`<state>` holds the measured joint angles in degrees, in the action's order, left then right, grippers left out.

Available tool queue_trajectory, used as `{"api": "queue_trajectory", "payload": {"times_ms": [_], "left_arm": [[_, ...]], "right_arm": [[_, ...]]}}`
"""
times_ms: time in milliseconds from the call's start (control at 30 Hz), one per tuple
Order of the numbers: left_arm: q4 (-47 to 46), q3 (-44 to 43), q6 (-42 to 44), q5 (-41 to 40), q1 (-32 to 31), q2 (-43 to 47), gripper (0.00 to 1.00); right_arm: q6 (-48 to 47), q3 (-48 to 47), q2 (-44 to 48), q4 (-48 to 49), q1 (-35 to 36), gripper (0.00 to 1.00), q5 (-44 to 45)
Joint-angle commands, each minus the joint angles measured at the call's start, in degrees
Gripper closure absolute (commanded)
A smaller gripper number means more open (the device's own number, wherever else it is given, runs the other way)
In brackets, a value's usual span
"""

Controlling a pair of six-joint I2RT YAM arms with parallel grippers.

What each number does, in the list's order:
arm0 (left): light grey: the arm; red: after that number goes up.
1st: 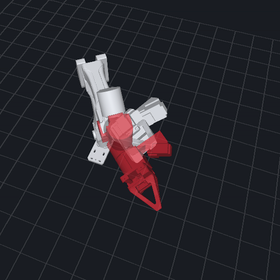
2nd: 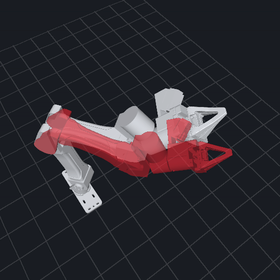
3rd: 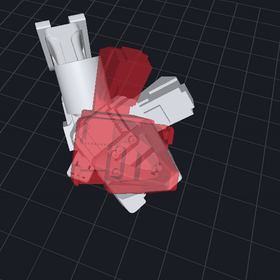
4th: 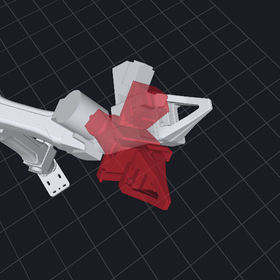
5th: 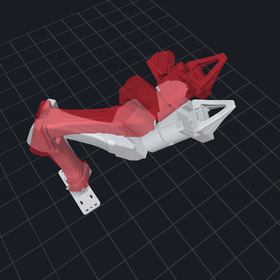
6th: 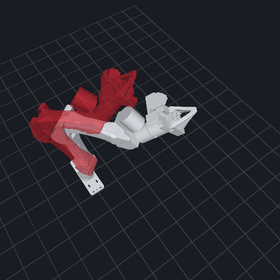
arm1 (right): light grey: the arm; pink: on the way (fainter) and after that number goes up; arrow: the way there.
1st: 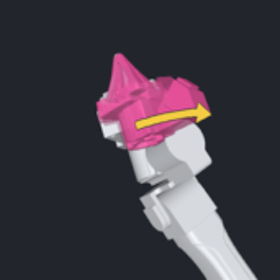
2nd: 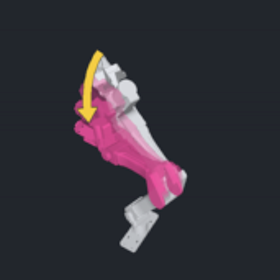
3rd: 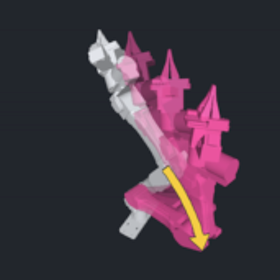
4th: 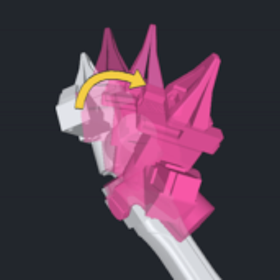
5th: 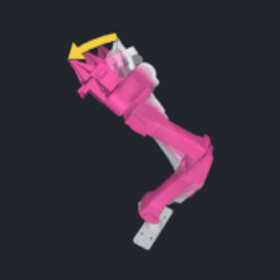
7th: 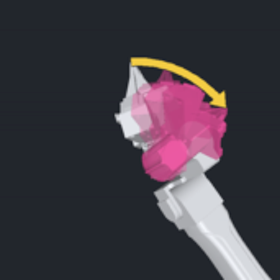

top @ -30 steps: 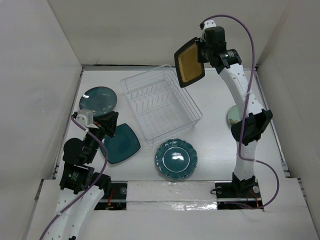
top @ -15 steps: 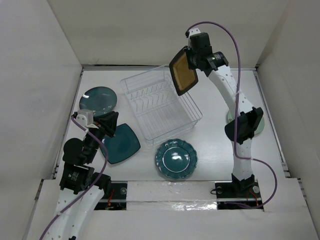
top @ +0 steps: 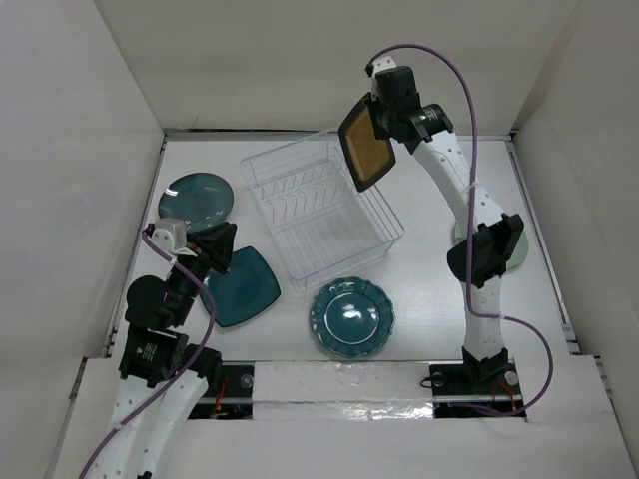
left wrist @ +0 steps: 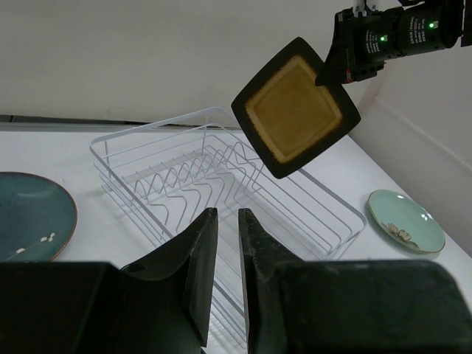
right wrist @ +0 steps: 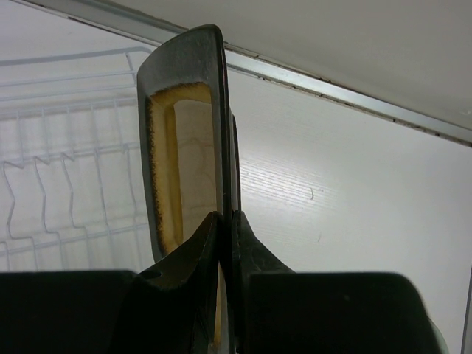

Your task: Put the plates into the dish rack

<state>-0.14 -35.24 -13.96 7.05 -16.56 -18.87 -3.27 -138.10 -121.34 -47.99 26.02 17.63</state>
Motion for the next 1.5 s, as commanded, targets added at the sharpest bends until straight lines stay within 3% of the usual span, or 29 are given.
{"api": "queue_trajectory", "payload": {"times_ms": [0,933,1333,1433,1467], "left_arm": [[-2.2,-1.1,0.3,0.4,-0.3,0.4,0.85],[-2.1,-1.1,0.2,0.8,-0.3,0.6,0.85],[-2.2,-1.1,0.2,0.7,-0.3,0.4,0.85],[-2.1,-1.0,0.2,0.5,-0.3,0.2,0.85],[-2.1,-1.0,0.2,0.7,-0.3,0.2,0.85]], "right_arm": [[-1.0,-3.7,0.1,8.0,1.1,1.0,1.3],[-6.7,-5.5,-9.7,6.2,7.8,1.0,7.2],[-9.1,-4.2,-9.5,6.0,9.4,0.99,9.0],[-9.1,-2.9,-8.7,7.6,9.4,0.74,10.0],[-9.1,-2.1,-8.5,8.2,9.4,0.62,10.6]]}}
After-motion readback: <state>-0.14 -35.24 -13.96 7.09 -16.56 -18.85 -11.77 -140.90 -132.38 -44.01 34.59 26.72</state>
